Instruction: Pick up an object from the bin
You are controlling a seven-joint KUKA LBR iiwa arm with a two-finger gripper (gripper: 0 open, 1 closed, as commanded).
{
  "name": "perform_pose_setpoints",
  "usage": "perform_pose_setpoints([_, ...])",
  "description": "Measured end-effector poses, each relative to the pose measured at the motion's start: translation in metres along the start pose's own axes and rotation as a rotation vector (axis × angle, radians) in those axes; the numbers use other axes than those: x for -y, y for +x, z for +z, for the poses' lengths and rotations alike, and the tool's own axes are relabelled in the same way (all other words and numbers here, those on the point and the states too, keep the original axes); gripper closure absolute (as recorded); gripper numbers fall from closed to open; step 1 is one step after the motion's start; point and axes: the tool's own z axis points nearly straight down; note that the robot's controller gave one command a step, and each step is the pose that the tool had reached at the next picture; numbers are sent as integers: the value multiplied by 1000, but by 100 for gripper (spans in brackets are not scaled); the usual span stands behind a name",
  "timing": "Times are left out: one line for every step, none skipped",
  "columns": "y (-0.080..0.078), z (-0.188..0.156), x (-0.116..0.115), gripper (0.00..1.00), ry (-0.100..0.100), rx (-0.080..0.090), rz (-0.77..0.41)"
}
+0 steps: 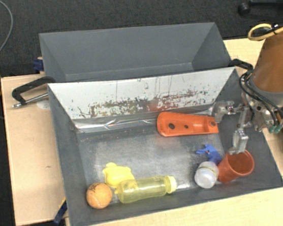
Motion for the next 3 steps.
perform_pose_setpoints([-2,-5,-1,0,2,8,-2])
perform_pose_setpoints([-2,34,3,0,3,16,-35])
perform_pose_setpoints([-1,96,-18,100,3,12,-232])
